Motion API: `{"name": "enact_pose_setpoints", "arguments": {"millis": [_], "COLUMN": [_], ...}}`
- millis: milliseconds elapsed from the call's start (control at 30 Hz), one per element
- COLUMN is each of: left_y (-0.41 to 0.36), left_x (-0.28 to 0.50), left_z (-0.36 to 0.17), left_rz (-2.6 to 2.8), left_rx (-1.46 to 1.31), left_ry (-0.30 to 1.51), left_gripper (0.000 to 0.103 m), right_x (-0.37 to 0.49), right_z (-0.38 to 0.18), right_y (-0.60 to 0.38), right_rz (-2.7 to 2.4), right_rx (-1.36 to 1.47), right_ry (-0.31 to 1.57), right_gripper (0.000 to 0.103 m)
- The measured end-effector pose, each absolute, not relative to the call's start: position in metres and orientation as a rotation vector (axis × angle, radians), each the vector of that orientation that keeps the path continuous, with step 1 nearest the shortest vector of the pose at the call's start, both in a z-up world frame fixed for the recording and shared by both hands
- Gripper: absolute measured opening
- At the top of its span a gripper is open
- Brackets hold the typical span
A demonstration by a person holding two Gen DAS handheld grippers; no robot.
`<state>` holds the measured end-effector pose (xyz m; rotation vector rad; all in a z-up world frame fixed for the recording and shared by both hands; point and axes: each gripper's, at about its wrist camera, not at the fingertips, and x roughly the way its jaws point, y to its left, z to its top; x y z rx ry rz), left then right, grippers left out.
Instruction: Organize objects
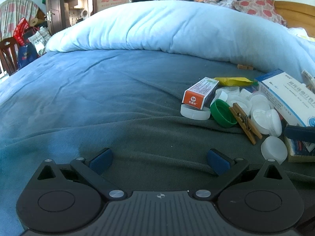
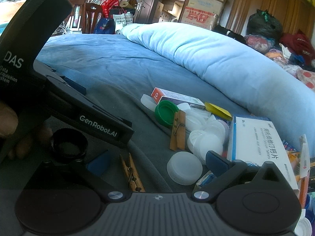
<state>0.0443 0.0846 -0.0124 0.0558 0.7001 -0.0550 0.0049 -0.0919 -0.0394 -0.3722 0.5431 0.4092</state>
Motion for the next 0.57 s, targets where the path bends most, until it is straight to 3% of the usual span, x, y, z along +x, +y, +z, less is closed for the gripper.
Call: {"name": "enact_pose_setpoints", "arguments": {"millis": [567], "left_y": [0.0803], "left_x": [0.0476], "left_z": [-0.0122], "left_rz": [-0.054], "left_rx": [0.073], "left_ry": [0.695], "left_gripper": [0.103], "right_x": [0.0045], "right_z": [-0.0395], "right_y": [-0.0920], "right_rz": [0.409], "right_rx": [-0.372], "right_ry": [0.543], "right_gripper": [0.103]}}
